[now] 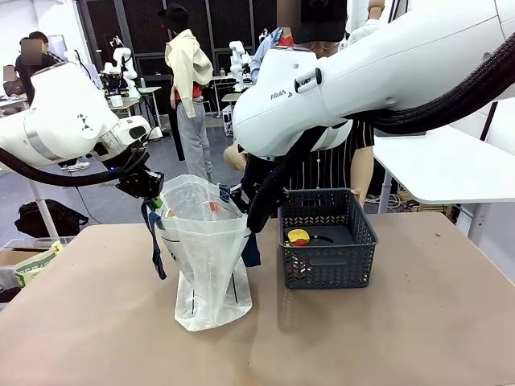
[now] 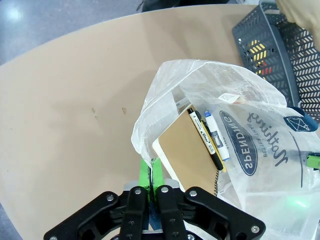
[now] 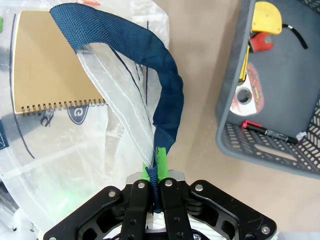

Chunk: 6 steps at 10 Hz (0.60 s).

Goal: Transfer purchased items from the store into the shopping bag.
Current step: Move the Reusable shopping bag to the right side of the table.

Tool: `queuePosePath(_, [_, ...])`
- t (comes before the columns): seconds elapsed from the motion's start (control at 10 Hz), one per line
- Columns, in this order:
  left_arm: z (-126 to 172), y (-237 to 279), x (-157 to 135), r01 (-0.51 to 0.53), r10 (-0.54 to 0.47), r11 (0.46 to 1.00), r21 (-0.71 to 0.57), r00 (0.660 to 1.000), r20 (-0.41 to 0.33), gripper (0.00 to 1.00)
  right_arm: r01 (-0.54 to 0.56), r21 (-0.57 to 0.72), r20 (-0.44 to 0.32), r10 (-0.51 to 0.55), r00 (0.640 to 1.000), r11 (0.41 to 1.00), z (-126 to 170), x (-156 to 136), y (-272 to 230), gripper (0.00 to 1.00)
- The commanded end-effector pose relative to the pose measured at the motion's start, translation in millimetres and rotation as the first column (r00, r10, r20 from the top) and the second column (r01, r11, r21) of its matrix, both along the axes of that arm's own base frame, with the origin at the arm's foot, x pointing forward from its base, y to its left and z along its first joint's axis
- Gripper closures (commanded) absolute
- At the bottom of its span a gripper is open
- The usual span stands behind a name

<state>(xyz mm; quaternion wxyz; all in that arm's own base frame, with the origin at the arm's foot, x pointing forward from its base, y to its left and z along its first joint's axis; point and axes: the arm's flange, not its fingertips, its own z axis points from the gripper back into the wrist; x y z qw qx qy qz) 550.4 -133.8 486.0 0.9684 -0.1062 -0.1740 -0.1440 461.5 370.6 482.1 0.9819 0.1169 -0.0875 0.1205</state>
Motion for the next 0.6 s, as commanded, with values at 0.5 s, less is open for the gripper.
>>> queuePosePath(0.5, [0.2, 0.7, 0.2, -0.001, 0.001, 1.0, 0.0, 1.0, 0.0, 1.0, -0.004, 0.0, 0.002, 0.004, 1.0, 1.0, 0.7, -0.2, 0.0, 1.0])
